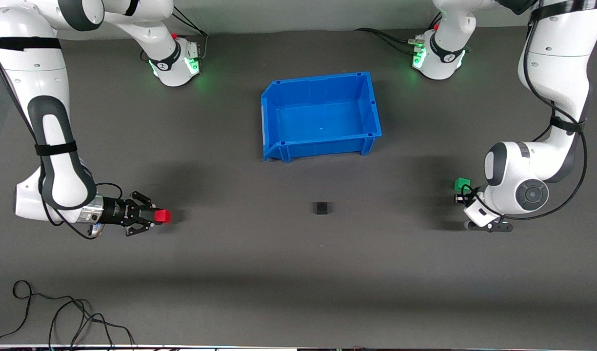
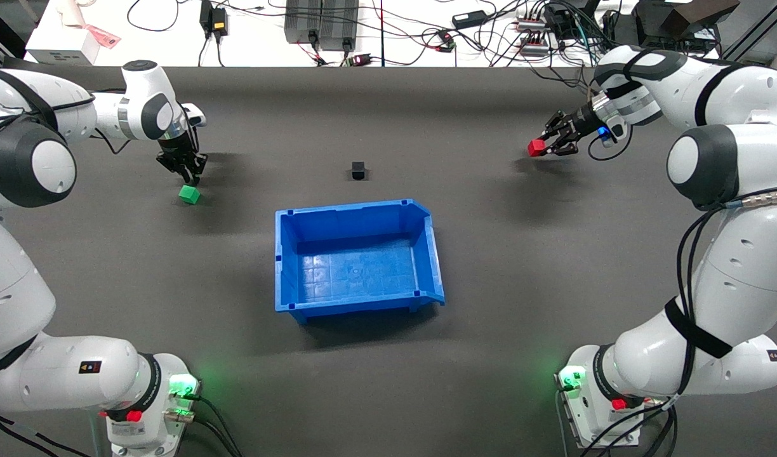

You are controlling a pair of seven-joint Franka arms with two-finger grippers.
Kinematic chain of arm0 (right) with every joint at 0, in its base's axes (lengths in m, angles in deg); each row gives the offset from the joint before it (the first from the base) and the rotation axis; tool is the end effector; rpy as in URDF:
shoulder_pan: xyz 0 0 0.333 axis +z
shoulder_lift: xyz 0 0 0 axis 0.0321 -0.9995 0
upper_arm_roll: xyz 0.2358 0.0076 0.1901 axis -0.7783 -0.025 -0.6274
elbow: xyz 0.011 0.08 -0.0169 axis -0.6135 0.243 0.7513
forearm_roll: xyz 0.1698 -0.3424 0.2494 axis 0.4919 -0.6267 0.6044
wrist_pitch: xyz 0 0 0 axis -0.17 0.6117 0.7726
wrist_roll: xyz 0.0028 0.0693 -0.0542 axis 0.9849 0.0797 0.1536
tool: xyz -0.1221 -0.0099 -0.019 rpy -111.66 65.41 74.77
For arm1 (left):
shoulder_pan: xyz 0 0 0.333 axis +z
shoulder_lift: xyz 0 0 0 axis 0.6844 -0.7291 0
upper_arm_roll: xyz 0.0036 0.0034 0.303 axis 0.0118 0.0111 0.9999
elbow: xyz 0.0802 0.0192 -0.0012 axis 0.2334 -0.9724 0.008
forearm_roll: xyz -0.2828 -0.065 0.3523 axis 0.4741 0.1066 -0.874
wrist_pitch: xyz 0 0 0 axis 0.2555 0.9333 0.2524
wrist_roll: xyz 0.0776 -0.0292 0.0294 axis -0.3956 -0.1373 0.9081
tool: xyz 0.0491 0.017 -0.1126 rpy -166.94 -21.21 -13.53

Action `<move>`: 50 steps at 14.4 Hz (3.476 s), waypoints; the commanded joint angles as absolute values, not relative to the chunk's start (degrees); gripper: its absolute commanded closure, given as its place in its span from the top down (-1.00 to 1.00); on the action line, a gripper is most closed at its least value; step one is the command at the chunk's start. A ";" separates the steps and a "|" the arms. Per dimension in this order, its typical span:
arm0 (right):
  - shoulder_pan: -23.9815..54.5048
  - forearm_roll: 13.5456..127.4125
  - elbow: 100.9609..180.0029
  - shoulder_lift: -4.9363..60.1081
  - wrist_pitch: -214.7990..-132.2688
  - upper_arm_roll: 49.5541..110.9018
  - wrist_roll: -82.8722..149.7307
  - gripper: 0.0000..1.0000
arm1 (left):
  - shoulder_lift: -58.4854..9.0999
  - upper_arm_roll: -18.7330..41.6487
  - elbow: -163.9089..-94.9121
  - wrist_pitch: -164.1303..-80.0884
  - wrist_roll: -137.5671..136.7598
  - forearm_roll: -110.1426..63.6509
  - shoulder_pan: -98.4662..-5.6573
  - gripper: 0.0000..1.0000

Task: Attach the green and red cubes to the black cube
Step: 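Lift the red cube with the right gripper while the left gripper lifts green, then carry the red cube and green cube to either side of the black cube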

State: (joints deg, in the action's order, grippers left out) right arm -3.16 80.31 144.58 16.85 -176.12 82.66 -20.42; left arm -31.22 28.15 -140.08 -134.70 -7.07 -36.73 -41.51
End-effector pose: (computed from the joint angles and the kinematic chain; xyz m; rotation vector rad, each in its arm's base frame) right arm 0.6621 -0.0565 0.1322 -1.9156 1.8112 0.6404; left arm 0.6289 0.0038 0.1002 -3.0818 0.0856 0.3469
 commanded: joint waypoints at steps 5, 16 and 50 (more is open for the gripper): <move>-2.80 80.74 145.35 17.12 -174.98 82.95 -21.08 -0.37 | -28.52 28.38 -138.95 -126.16 -6.59 -37.60 -41.61 0.68; -2.10 80.57 145.35 16.51 -174.98 83.04 -21.00 -0.36 | -30.10 28.38 -141.14 -126.93 -6.33 -37.60 -43.28 -0.21; 37.35 92.52 124.08 0.86 -198.27 82.78 -53.16 -0.38 | -45.65 25.39 -116.27 -139.95 95.80 -10.97 -69.73 -1.00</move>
